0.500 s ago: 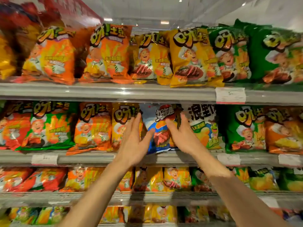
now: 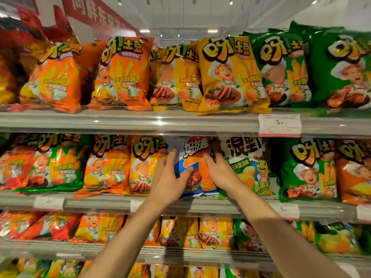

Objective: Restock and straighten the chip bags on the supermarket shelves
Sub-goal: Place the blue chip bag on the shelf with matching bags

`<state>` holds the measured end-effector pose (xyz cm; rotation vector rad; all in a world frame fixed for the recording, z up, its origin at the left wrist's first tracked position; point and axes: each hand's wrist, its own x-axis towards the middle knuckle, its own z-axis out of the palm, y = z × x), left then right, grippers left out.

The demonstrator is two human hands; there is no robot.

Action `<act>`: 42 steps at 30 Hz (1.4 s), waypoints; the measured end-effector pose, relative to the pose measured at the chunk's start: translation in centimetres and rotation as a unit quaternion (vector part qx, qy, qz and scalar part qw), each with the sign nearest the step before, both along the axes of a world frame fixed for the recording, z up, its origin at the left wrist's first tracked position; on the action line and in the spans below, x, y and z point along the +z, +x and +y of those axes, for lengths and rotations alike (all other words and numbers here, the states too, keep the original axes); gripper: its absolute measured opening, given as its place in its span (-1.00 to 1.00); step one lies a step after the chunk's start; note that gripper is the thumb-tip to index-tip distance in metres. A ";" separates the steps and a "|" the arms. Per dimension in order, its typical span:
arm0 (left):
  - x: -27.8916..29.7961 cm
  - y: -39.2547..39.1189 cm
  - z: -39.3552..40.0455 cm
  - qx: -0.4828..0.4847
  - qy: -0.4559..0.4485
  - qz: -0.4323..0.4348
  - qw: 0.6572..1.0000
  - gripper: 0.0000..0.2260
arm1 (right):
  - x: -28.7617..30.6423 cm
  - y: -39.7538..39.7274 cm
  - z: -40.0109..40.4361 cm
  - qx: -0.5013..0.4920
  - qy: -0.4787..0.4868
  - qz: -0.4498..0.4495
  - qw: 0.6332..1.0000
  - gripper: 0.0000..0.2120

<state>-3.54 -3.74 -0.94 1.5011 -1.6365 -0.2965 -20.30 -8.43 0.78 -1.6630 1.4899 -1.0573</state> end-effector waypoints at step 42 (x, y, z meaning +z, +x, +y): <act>-2.7 6.4 6.6 -0.254 0.029 0.324 0.911 -0.44 | -2.8 2.7 9.8 0.023 0.033 -0.122 0.992 -0.14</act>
